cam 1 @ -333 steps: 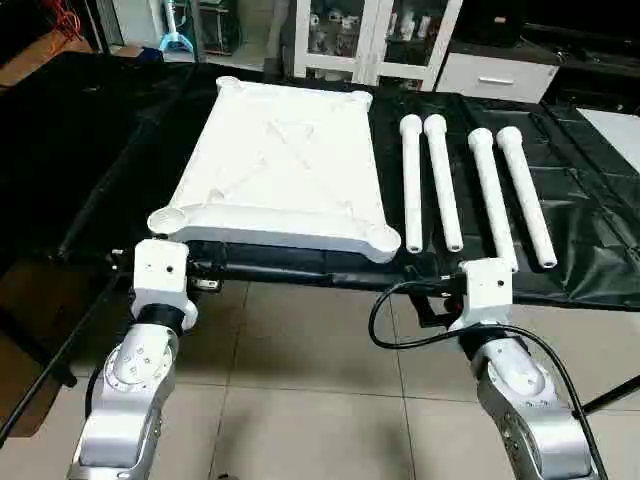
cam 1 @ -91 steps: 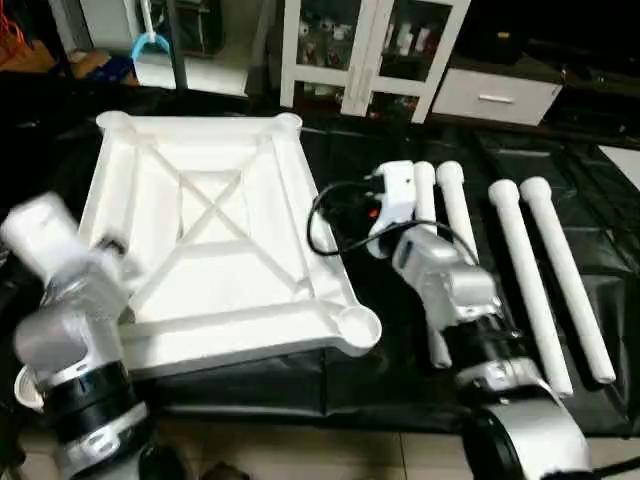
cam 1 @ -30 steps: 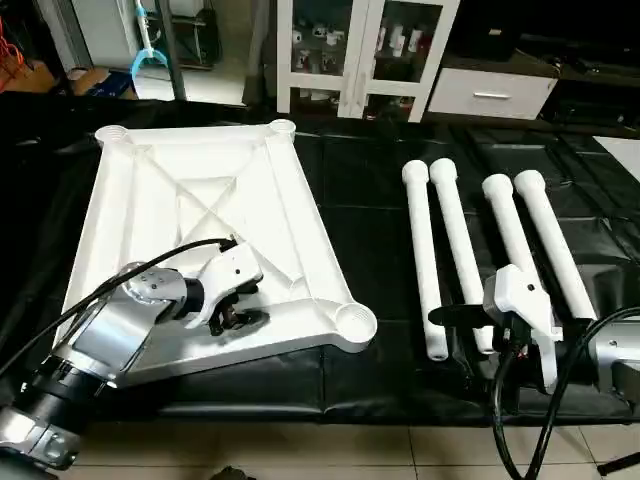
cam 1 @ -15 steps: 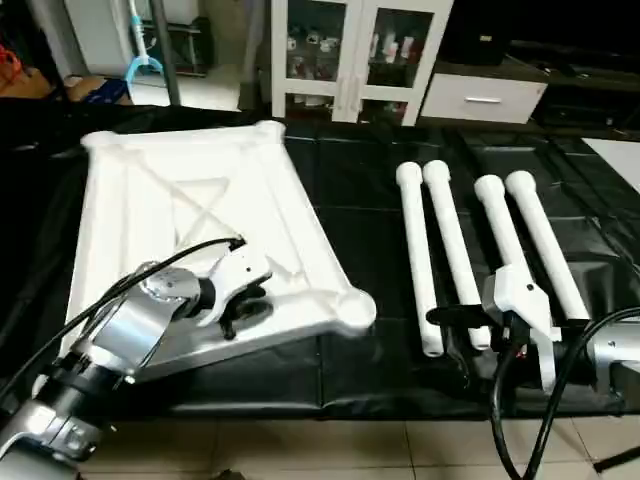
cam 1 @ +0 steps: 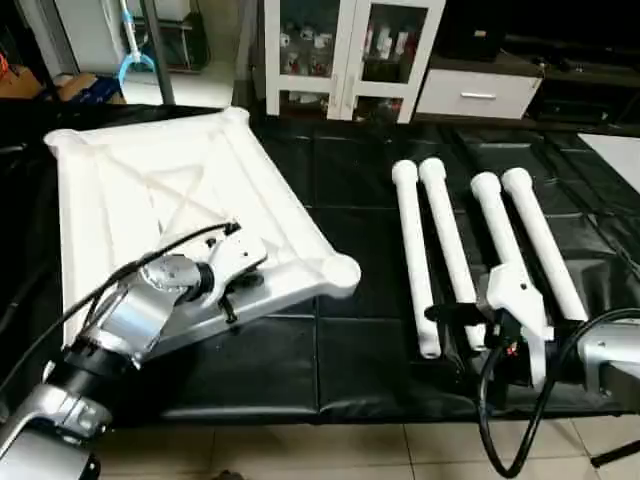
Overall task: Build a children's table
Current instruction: Move to table
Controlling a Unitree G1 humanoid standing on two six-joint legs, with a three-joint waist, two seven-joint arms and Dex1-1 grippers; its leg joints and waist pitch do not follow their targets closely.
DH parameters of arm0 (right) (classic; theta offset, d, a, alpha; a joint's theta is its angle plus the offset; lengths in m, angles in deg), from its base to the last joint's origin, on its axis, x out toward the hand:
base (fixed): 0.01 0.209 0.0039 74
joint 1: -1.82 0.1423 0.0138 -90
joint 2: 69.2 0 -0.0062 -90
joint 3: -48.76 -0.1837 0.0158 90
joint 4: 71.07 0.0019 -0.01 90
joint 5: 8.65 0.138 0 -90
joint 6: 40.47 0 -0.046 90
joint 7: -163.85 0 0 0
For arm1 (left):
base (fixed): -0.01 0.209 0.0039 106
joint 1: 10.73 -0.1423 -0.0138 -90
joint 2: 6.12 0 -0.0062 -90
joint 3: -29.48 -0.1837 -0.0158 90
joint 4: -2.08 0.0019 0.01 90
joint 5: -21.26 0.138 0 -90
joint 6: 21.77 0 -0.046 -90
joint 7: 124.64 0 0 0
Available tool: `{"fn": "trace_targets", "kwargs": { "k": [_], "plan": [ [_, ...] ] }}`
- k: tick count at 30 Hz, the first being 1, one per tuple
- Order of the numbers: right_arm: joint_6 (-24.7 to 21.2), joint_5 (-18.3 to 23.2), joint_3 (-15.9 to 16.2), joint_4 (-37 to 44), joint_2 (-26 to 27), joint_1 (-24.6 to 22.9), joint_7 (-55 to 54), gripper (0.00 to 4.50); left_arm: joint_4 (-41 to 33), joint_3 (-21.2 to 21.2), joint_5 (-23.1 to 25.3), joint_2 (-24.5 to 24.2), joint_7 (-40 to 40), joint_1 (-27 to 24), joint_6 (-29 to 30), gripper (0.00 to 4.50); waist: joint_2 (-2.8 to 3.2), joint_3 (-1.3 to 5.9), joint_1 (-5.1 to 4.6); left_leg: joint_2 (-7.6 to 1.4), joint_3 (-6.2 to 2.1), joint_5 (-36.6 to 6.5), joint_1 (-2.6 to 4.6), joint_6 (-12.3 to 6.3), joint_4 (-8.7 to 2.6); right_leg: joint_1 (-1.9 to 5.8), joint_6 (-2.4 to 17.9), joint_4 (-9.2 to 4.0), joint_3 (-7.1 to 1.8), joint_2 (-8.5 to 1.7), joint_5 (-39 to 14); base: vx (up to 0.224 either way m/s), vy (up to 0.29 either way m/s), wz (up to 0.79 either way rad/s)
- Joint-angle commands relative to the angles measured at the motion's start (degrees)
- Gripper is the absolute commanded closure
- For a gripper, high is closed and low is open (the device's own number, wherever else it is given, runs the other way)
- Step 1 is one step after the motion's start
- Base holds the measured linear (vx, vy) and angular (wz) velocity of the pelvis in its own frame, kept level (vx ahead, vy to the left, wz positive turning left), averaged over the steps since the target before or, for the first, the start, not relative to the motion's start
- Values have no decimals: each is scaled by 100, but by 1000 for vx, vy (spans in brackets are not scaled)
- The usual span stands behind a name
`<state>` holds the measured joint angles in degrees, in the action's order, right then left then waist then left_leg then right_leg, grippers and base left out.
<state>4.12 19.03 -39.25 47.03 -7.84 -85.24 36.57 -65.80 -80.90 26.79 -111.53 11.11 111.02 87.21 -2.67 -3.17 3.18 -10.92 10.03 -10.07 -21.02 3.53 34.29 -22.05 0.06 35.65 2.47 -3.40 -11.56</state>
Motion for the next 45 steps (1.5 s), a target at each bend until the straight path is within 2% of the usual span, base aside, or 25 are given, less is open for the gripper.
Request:
{"fn": "trace_targets", "kwargs": {
  "k": [1,2,5,9,15,19,20,23,24,25,27,33,35,36,37,38,41,42,43,44,45],
  "plan": [
    [83,-101,3,-57,4,76,-102,0,187,13,227,-123,137,59,-335,441,38,327,26,-243,-111,-1593,87,35,-433,140,908,-520,-258,-440,-1546,0,0,0],
    [109,-133,14,-72,11,71,-142,0,330,-50,286,-223,61,58,-633,441,64,326,28,-239,-113,-1584,86,39,-436,148,915,-517,-261,-441,-1528,0,0,0],
    [127,-150,25,-81,16,67,-169,0,447,-77,321,-286,10,66,-873,446,44,315,17,-230,-114,-1664,87,46,-441,150,875,-529,-257,-439,-1683,0,0,0],
    [138,-150,63,-67,50,55,-263,0,913,15,142,-413,-496,124,-1872,446,60,307,6,-227,-120,-1829,106,72,-448,124,726,-581,-263,-452,-2142,0,0,0],
    [162,-198,91,-78,90,50,-298,0,1235,-76,168,-499,-784,265,-2519,446,116,316,51,-260,-117,-1885,145,164,-467,107,888,-535,-277,-457,-1748,0,0,0],
    [174,-223,115,-59,132,42,-344,0,1359,-132,153,-495,-971,312,-2767,446,108,320,64,-257,-112,-1803,128,173,-470,133,944,-508,-278,-458,-1581,0,0,0],
    [174,-223,115,-59,132,42,-344,0,1359,-132,153,-495,-971,312,-2767,446,142,318,69,-256,-114,-1802,129,181,-471,132,952,-510,-280,-464,-1579,0,0,0],
    [188,-223,113,-31,131,2,-381,0,1593,-160,236,-493,-1025,345,-3134,446,130,323,72,-256,-108,-1814,135,189,-466,134,970,-509,-281,-462,-1547,0,0,0],
    [186,-214,111,-11,129,-14,-406,0,1825,-110,255,-482,-1094,404,-3191,419,136,317,67,-246,-104,-1827,129,182,-467,133,952,-524,-281,-451,-1563,0,0,0],
    [184,-212,111,-8,129,-16,-411,0,1867,-94,242,-482,-1134,417,-3174,403,173,321,73,-249,-112,-1843,144,202,-467,131,952,-516,-282,-455,-1557,0,0,0],
    [174,-203,103,2,139,-16,-427,0,1954,5,106,-521,-1397,439,-3018,388,151,319,67,-246,-109,-1861,133,216,-470,142,957,-513,-282,-460,-1606,0,0,0],
    [164,-167,48,21,201,-30,-484,0,1886,315,-170,-797,-1658,449,-3106,356,169,333,32,-259,-114,-1841,139,227,-472,141,1049,-485,-280,-467,-1453,0,0,0],
    [204,-210,51,-34,265,38,-559,0,1724,443,-321,-843,-1706,411,-3033,321,169,327,30,-260,-108,-1843,143,231,-472,133,1100,-475,-278,-456,-1375,0,0,0],
    [263,-306,65,-143,365,169,-719,0,1514,598,-540,-874,-1814,367,-2876,321,191,328,34,-259,-109,-1832,149,260,-472,126,1132,-460,-279,-466,-1365,0,0,0],
    [277,-330,69,-172,390,202,-761,0,1465,637,-595,-879,-1843,358,-2836,317,185,323,19,-252,-105,-1833,135,267,-477,127,1142,-463,-276,-456,-1377,0,0,0],
    [327,-432,80,-273,475,306,-913,0,1318,737,-726,-884,-1862,335,-2734,317,190,325,24,-255,-99,-1895,167,301,-468,106,1167,-468,-272,-456,-1429,0,0,0],
    [374,-773,93,-762,844,778,-1542,0,718,1038,-1155,-940,-2007,219,-2248,279,196,309,-3,-241,-98,-1989,171,406,-471,87,1177,-464,-267,-449,-1599,0,0,0],
    [242,-829,57,-1053,1045,1035,-1825,0,403,1140,-1328,-971,-2057,142,-1993,279,202,309,-3,-234,-89,-2005,181,423,-469,79,1157,-472,-272,-443,-1652,0,0,0],
    [185,-849,47,-1171,1120,1138,-1929,0,279,1178,-1393,-984,-2073,111,-1890,274,169,314,-5,-241,-89,-1976,187,432,-466,82,1153,-462,-271,-442,-1625,0,0,0],
    [117,-871,37,-1303,1200,1254,-2041,0,144,1220,-1466,-998,-2088,78,-1772,265,187,308,-27,-221,-91,-1903,155,445,-474,79,1171,-451,-267,-427,-1608,0,0,0],
    [32,-913,33,-1527,1324,1452,-2200,0,8,1289,-1535,-994,-2029,59,-1686,265,200,328,-17,-224,-84,-1823,169,468,-459,89,1169,-433,-271,-424,-1487,0,0,0]
  ]
}}
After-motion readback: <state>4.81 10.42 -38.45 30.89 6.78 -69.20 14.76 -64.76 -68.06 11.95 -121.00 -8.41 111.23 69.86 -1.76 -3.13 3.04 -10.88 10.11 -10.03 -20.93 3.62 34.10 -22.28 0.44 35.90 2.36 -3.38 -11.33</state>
